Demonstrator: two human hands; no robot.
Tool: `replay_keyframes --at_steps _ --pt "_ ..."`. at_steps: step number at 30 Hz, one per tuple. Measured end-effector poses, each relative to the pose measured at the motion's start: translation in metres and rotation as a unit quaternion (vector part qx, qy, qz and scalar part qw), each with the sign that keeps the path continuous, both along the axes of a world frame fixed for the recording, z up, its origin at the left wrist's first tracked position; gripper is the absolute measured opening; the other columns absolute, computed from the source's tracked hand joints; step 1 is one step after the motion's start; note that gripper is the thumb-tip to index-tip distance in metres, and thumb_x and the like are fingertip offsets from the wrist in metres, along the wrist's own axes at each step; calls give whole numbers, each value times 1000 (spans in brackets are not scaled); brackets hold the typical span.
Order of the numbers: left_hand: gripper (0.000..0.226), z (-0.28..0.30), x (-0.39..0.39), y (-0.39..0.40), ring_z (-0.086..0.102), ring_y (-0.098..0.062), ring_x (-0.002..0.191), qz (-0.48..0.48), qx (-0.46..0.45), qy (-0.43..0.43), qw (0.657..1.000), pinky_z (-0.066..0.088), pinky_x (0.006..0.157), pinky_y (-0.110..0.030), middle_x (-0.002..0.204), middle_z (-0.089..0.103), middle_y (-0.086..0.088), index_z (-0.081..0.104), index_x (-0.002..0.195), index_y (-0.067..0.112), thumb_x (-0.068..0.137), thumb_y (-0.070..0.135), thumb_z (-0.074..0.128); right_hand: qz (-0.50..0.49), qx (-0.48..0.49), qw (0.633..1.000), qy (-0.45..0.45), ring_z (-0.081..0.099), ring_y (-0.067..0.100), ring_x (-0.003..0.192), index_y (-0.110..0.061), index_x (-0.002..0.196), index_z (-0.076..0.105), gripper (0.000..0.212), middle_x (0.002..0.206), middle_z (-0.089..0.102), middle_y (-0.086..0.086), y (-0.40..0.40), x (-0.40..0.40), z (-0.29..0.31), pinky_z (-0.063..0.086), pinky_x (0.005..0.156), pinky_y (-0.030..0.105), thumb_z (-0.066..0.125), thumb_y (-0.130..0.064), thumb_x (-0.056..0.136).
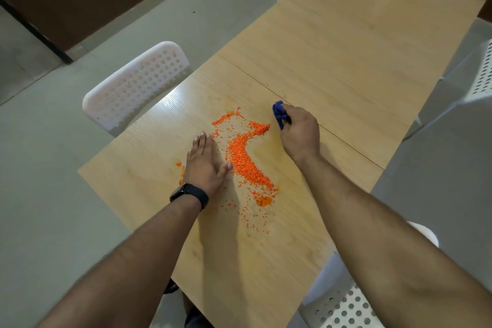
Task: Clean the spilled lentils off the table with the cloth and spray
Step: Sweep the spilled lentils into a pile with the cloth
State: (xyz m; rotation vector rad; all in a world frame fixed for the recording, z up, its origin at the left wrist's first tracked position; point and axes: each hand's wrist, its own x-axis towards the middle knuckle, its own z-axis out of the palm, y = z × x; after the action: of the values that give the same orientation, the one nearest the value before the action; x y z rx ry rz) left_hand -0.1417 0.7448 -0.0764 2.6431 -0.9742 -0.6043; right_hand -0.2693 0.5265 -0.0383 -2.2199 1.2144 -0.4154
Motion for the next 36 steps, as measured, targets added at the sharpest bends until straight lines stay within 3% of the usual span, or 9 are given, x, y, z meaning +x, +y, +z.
replay_keyframes --at_steps 3,8,12,17,20,29,32,36 --pt "96 -1 0 -1 -7 -20 160 9 -2 10 1000 2 129 -41 174 -8 0 -1 167 19 100 59 54 48 0 998 51 63 28 111 -19 135 68 53 120 71 7 3 19 0 54 95 43 54 4 90" --pt "98 -2 3 2 -6 -19 160 7 -7 16 1000 2 130 -40 175 -8 0 -1 167 19 98 62 55 125 43 990 57 58 20 118 -27 140 65 56 129 69 1 45 28 1 52 103 44 68 -2 91" --pt "99 0 6 6 -6 -19 160 8 -9 13 1000 1 129 -38 174 -8 0 -2 167 18 99 59 56 230 61 970 44 58 22 121 -22 138 68 53 131 70 3 64 15 4 49 106 44 60 0 90" --pt "97 0 16 10 -5 -19 160 -2 -2 4 1000 0 127 -36 175 -6 0 -2 167 19 99 61 54 130 45 990 -24 61 18 121 -21 136 69 55 131 70 1 29 33 6 50 106 35 56 4 89" --pt "96 -1 17 9 -5 -20 161 -3 9 9 1000 0 127 -37 174 -7 0 -1 167 19 100 61 54 104 18 994 -25 64 21 114 -22 134 70 53 124 72 2 2 61 4 54 99 39 55 3 90" --pt "94 -2 19 9 -2 -21 161 -9 -1 9 1000 3 128 -38 175 -4 -1 1 167 17 100 58 54 203 -21 977 64 62 23 115 -29 133 69 43 123 72 -1 8 103 -7 53 96 38 73 -21 92" --pt "96 -1 18 11 -3 -20 161 -8 -13 14 1000 3 129 -38 175 -4 -1 0 167 17 100 59 54 274 -4 960 63 61 24 113 -27 129 72 41 121 73 -2 27 89 -5 53 96 42 70 -14 90" --pt "100 0 19 19 -5 -19 161 -28 -23 22 999 2 130 -37 174 -6 -1 -2 167 17 97 65 53 354 25 931 84 60 25 115 -22 131 72 57 125 73 2 43 59 1 52 96 42 62 3 81"
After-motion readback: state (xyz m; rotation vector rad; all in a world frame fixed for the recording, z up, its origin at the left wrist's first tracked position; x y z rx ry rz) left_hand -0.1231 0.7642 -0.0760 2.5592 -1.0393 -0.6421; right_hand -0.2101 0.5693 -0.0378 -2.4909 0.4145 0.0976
